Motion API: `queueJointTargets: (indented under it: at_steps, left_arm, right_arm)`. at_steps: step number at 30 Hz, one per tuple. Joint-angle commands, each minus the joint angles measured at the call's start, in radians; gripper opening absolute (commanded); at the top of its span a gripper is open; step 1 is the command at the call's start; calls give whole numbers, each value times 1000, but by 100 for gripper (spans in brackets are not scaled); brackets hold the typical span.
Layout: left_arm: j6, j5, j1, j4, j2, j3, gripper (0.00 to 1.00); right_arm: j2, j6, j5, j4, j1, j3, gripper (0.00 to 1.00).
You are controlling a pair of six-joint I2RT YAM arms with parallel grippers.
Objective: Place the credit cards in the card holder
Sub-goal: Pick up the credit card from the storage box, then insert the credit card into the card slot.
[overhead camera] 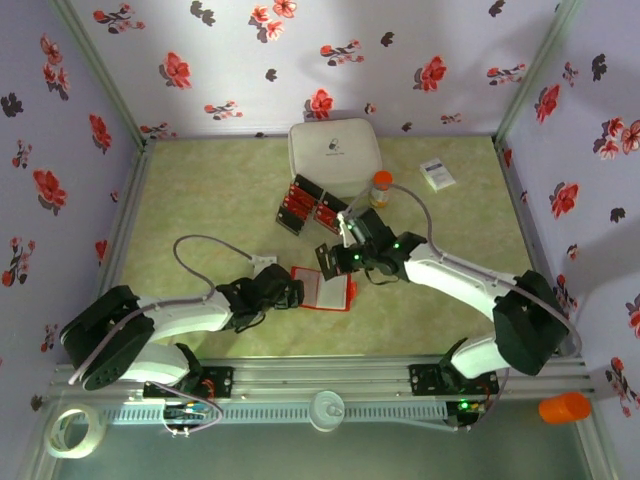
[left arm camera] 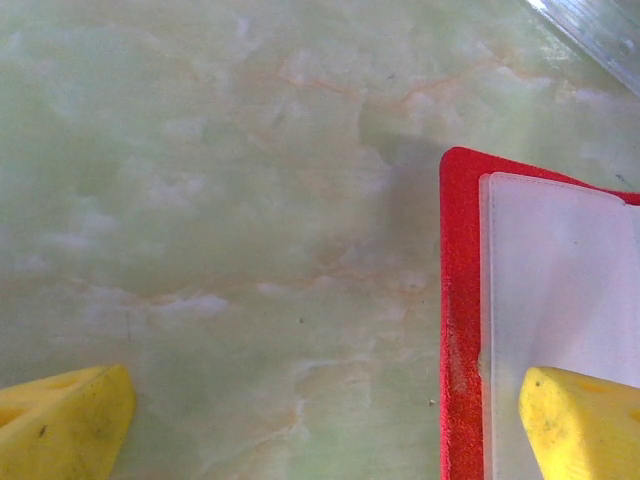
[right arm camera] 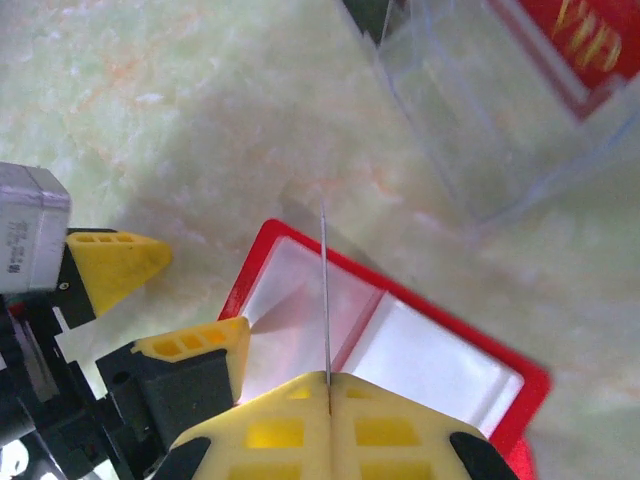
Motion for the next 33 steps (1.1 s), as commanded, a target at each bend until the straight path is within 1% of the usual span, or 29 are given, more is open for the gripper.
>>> queueJointTargets:
  at_steps: [1, 5, 10, 14, 26, 30, 33]
  left_arm:
    - [6, -14, -11, -106, 21, -3, 100]
    - [-6, -19, -21, -112, 18, -5, 100]
    - [-19, -30, -35, -120, 10, -6, 100]
    - [-29, -37, -44, -123, -3, -12, 100]
    - [-62, -54, -49, -148, -123, -51, 100]
    - [-50, -63, -49, -167, -160, -41, 100]
    - [-31, -66, -49, -174, -158, -20, 100]
  right_arm:
    - [-5, 154, -66, 178, -6, -56, 0]
    - [33, 158, -84, 195, -7, -74, 0]
    - [100, 150, -126, 201, -9, -64, 0]
    - [142, 136, -136, 195, -12, -53, 0]
    - [234, 118, -175, 193, -15, -24, 0]
    - [252, 109, -186, 184, -16, -15, 0]
    - [257, 107, -188, 182, -15, -16, 0]
